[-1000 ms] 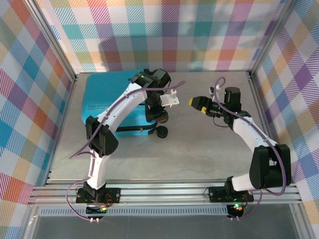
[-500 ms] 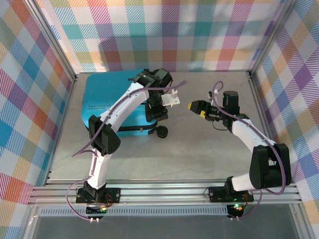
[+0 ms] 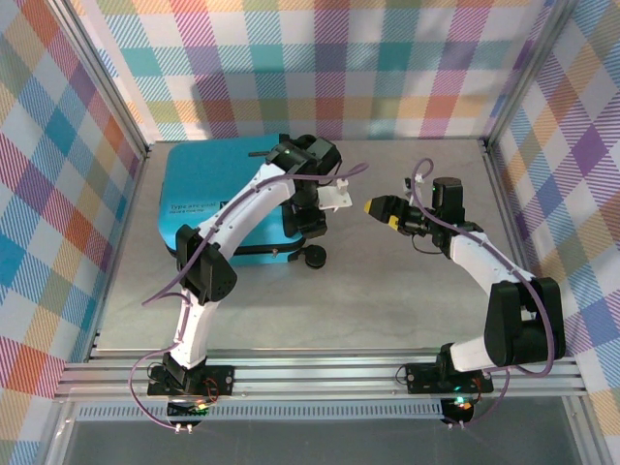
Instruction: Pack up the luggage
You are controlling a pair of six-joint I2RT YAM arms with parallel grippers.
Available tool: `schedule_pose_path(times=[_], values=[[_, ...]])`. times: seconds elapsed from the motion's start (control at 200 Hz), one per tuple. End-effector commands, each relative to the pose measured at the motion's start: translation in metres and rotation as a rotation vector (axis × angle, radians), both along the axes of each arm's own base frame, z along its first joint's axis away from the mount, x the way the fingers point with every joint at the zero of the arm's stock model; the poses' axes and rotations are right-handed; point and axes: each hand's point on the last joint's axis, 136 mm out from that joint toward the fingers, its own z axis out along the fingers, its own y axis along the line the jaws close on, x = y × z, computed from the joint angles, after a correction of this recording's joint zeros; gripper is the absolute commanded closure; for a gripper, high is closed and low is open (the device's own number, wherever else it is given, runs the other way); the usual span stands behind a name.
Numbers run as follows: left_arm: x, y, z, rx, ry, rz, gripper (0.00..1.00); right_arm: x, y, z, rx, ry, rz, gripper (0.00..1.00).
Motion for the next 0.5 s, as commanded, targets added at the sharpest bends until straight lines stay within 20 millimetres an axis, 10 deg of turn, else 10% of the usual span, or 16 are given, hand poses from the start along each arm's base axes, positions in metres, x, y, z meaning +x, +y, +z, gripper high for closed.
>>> schedule_pose_path(times=[0.0,0.285,0.495], values=[[0.005,0.008,-0.002,0.057,-0.024,0.003,0.39,-0.003,0.004,-0.003,0.001,-0.023,0.029,0.08],[0.014,0.007,0.004,0.051,-0.075,0.021,0.81,-0.021,0.008,-0.018,-0.049,-0.072,0.005,0.08],[0.03,0.0,0.041,-0.029,-0.189,0.084,0.92,-0.044,0.031,-0.033,-0.129,-0.157,0.032,0.09]])
